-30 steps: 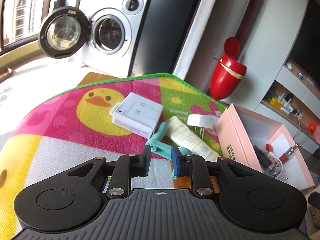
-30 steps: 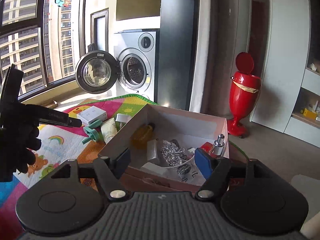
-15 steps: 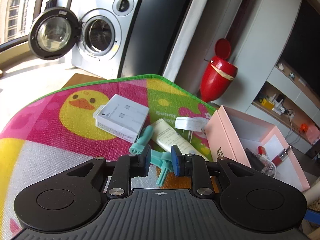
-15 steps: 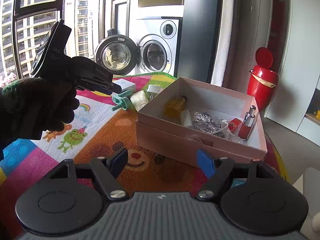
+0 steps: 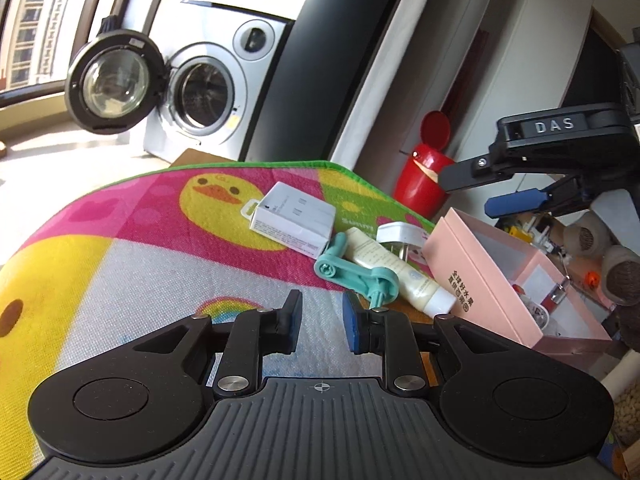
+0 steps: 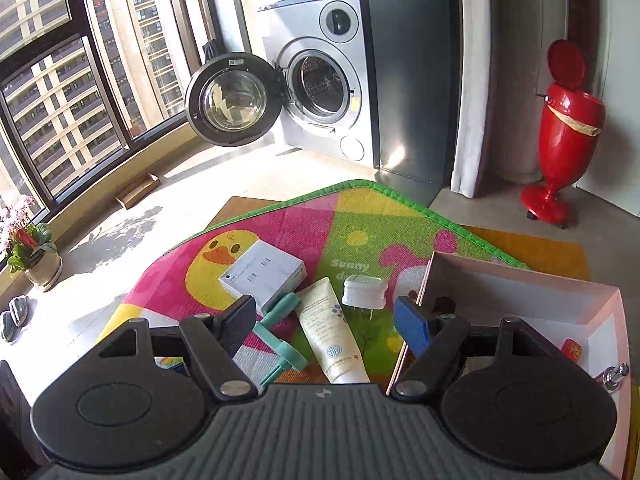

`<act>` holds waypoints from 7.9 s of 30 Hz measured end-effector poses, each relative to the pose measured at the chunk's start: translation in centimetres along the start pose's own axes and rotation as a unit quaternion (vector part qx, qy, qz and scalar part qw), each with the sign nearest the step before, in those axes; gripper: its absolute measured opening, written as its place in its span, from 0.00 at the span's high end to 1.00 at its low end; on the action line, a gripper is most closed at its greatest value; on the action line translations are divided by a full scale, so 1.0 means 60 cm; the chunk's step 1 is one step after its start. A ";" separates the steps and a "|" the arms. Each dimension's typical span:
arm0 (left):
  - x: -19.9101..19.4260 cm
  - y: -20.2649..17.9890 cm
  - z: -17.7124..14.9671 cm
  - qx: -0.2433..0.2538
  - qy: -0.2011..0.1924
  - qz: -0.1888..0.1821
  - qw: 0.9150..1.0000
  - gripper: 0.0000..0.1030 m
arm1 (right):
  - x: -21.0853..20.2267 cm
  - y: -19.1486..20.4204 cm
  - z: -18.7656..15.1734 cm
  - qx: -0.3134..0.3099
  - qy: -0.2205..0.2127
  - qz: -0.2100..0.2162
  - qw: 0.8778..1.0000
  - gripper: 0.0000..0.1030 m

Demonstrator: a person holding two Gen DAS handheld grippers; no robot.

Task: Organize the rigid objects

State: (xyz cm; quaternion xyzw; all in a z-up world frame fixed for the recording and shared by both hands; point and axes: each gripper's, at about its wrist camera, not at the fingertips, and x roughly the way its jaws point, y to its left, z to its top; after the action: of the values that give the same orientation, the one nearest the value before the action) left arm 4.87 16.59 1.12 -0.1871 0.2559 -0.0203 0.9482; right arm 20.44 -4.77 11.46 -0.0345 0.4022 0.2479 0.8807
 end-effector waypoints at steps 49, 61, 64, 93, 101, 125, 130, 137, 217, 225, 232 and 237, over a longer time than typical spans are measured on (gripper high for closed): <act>-0.014 0.055 0.009 -0.079 0.006 0.007 0.997 0.76 | 0.127 0.080 -0.049 -0.108 0.175 0.002 0.979 0.57; -0.004 0.040 0.004 -0.056 0.023 -0.007 0.998 0.76 | -0.030 0.101 -0.215 -0.163 0.140 0.072 0.974 0.40; 0.000 0.026 0.000 -0.031 0.031 -0.013 0.999 0.76 | -0.059 0.101 -0.261 -0.196 0.127 0.051 0.971 0.41; 0.005 -0.069 0.055 0.009 0.098 0.022 0.995 0.76 | -0.154 -0.074 -0.406 -0.040 -0.034 -0.043 0.998 0.01; 0.044 -0.098 0.030 0.013 0.142 -0.009 0.990 0.72 | -0.158 -0.081 -0.407 -0.026 -0.041 -0.030 0.998 0.01; -0.121 -0.060 -0.046 0.036 0.152 -0.043 0.987 0.72 | -0.180 -0.033 -0.387 -0.095 -0.072 0.060 0.991 0.02; -0.133 -0.013 -0.044 -0.020 0.152 -0.021 0.988 0.72 | -0.138 0.041 -0.364 -0.131 -0.014 0.125 0.983 0.08; -0.138 0.010 -0.053 -0.045 0.142 -0.007 0.989 0.72 | -0.182 0.087 -0.350 -0.199 -0.079 0.114 0.970 0.14; -0.179 -0.258 -0.031 0.230 0.051 -0.162 0.958 0.75 | -0.345 -0.097 -0.301 -0.094 -0.110 -0.080 0.986 0.53; -0.084 -0.350 0.149 0.229 -0.004 -0.167 0.959 0.76 | -0.370 -0.155 -0.126 -0.065 -0.188 -0.149 0.968 0.53; 0.093 -0.344 0.135 0.186 0.095 -0.185 0.960 0.75 | -0.232 -0.206 -0.109 -0.042 -0.093 -0.107 0.989 0.53; 0.175 -0.324 0.115 0.148 0.132 -0.160 0.967 0.76 | -0.165 -0.215 -0.137 -0.047 -0.056 -0.119 0.990 0.46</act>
State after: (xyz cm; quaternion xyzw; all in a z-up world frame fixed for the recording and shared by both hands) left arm 18.52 -0.48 8.71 -0.0790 0.3398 -0.2339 0.9075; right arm 15.27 -22.25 11.29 -0.1093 0.3336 0.1612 0.9224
